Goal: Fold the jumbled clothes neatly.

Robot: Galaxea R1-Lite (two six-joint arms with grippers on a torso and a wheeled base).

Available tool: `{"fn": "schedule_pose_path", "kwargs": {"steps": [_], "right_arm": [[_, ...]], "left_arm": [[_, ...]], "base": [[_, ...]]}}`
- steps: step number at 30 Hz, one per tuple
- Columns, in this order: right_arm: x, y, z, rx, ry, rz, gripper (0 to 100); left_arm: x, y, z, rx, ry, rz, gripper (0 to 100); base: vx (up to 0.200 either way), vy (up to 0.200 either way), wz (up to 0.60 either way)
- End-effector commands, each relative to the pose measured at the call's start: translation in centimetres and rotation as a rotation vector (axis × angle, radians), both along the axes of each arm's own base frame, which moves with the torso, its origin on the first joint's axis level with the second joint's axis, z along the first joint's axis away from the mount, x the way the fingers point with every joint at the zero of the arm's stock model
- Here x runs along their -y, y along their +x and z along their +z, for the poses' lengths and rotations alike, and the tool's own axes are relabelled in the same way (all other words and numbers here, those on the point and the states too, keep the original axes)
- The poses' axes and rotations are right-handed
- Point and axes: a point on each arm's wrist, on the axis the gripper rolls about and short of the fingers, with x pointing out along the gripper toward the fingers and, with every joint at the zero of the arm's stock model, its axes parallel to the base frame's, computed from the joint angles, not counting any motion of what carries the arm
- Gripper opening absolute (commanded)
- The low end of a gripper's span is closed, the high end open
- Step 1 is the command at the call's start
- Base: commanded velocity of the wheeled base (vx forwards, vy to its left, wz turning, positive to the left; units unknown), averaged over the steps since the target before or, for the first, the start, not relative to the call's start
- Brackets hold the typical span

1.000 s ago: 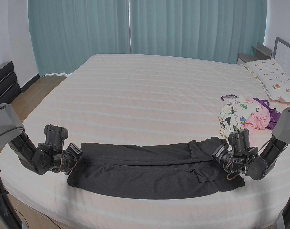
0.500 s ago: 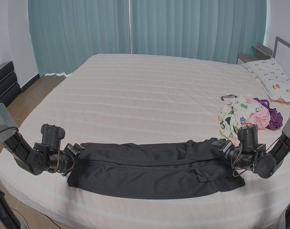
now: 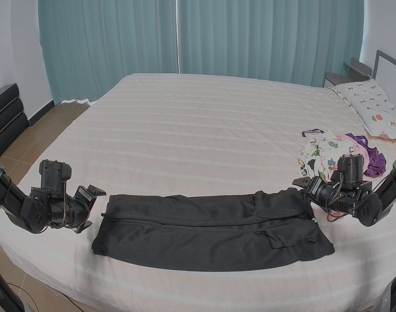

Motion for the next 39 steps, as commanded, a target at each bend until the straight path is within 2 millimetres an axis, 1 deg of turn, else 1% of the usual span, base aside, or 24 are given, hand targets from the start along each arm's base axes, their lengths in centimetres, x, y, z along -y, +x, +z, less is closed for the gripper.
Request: {"fn": "schedule_pose_path", "kwargs": {"steps": [1,5,8,11,12,19,22,28,29,35,36,39], "right_arm": [[1.0,3.0,-2.8,-0.038,-0.056,-0.001,100],[1.6,4.8,-3.6,-0.042,-0.053,-0.019,100],[1.7,5.3,-3.9,-0.040,-0.042,-0.013,100],[1.6,5.4,-4.0,-0.042,-0.037,-0.004,100],[1.6,5.4,-4.0,-0.042,-0.037,-0.003,0],[1.8,5.3,-4.1,-0.051,-0.020,-0.031,0],[2.8,5.0,-3.7,-0.051,-0.002,-0.072,0],[4.0,4.2,-3.5,-0.067,0.018,-0.117,0],[4.4,3.9,-3.5,-0.073,0.030,-0.137,0],[4.7,3.2,-3.9,-0.091,0.047,-0.155,0],[4.9,3.2,-3.8,-0.090,0.050,-0.159,100],[5.2,3.1,-2.9,-0.066,0.063,-0.173,100]], "left_arm": [[-0.1,0.2,-0.7,-0.023,-0.011,0.001,100],[-0.1,0.4,-1.1,-0.032,-0.011,0.002,100],[0.0,0.6,-1.4,-0.043,-0.010,0.000,100],[0.0,0.7,-1.6,-0.049,-0.011,0.001,100],[-0.1,0.7,-1.7,-0.051,-0.011,0.003,100],[-0.1,0.7,-1.6,-0.049,-0.012,0.004,100],[-0.1,0.7,-1.6,-0.049,-0.012,0.004,100],[-0.1,0.7,-1.6,-0.049,-0.012,0.004,100],[-0.1,0.7,-1.6,-0.049,-0.012,0.004,100],[-0.1,0.7,-1.6,-0.048,-0.012,0.007,100],[-0.1,0.7,-1.5,-0.046,-0.012,0.009,100],[-0.2,0.6,-1.6,-0.048,-0.012,0.011,100]], "base": [[0.000,0.000,0.00],[0.000,0.000,0.00],[0.000,0.000,0.00],[0.000,0.000,0.00],[0.000,0.000,0.00],[0.000,0.000,0.00],[0.000,0.000,0.00],[0.000,0.000,0.00],[0.000,0.000,0.00],[0.000,0.000,0.00],[0.000,0.000,0.00],[0.000,0.000,0.00]]}}
